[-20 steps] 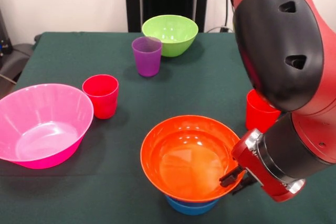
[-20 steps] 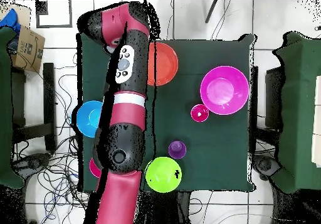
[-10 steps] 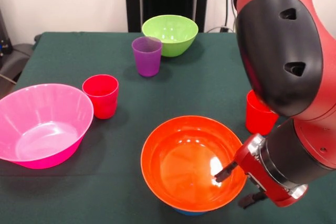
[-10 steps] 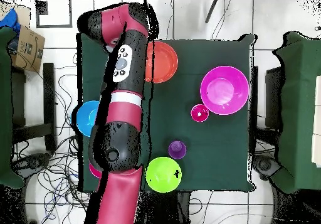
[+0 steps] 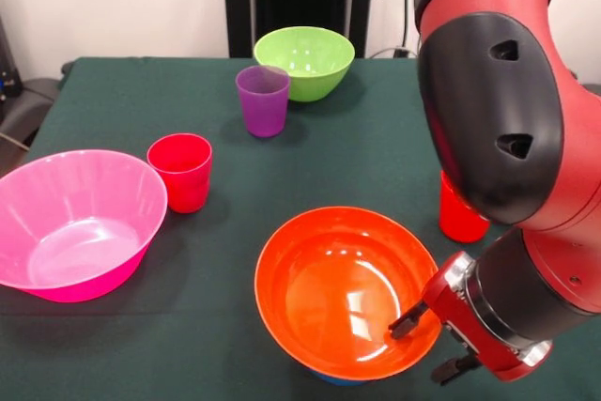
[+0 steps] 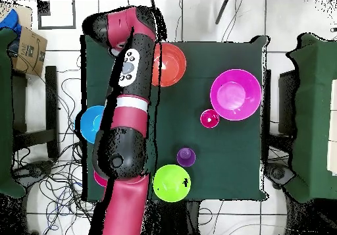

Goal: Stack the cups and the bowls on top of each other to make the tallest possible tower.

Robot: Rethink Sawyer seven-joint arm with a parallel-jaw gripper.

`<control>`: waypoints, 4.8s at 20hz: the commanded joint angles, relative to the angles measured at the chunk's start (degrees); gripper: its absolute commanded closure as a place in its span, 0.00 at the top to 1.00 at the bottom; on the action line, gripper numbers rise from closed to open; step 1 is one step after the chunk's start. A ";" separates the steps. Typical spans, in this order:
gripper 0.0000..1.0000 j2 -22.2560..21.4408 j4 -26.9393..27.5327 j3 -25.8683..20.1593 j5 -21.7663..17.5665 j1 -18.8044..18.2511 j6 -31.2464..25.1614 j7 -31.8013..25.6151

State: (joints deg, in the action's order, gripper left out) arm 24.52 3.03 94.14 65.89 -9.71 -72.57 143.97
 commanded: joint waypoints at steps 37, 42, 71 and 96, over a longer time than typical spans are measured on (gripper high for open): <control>1.00 -3.44 -15.84 -33.40 -29.98 10.42 5.29 -15.35; 1.00 -4.43 -17.60 -36.01 -32.43 11.38 5.87 -15.28; 1.00 -10.65 -29.30 -49.08 -46.90 14.42 13.43 -18.42; 1.00 -12.00 -31.27 -50.29 -49.43 16.26 9.19 -19.11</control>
State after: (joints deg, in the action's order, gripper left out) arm 13.47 -21.54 51.37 22.27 4.80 -60.83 143.00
